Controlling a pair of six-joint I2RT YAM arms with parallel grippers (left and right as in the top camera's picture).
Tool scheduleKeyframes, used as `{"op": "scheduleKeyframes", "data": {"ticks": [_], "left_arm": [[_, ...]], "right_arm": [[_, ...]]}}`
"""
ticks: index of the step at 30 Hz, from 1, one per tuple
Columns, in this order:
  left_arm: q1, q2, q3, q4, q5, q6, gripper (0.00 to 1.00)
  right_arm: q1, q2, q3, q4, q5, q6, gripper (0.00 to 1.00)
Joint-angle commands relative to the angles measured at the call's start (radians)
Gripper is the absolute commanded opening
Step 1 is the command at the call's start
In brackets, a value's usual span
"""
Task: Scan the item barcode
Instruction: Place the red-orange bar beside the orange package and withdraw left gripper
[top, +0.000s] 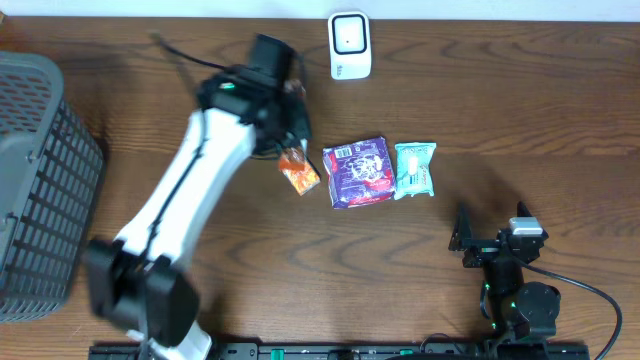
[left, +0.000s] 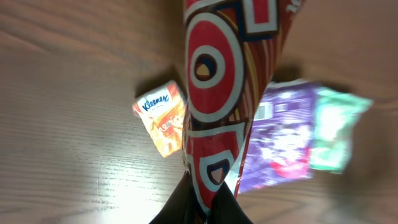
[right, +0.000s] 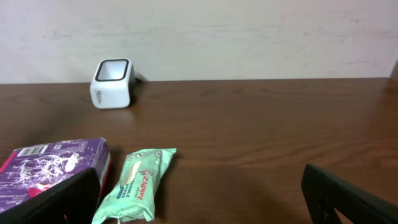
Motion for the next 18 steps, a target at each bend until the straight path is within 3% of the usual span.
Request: {"op": "scheduleKeyframes", "data": {"ticks": [1, 5, 8, 18], "left_arm": [[-0.040, 0.095, -0.007, 0.000, -0.060, 0.002, 0.08], [-0.068, 0.148, -0.007, 0.016, -0.031, -0.008, 0.22], [-0.073, 0.154, -0.007, 0.014, -0.030, -0.008, 0.25], [-0.018, 0.050, 0.064, -0.053, -0.026, 0.019, 0.47]], "right_arm": [[0.005, -0.004, -0.001, -0.004, 0.001, 0.010, 0.99], [0.005, -0.004, -0.001, -0.005, 0.001, 0.010, 0.99], [0.005, -0.004, -0.001, -0.005, 0.001, 0.010, 0.99], [0.005, -0.004, -0.001, -0.004, 0.001, 0.010, 0.99]]}}
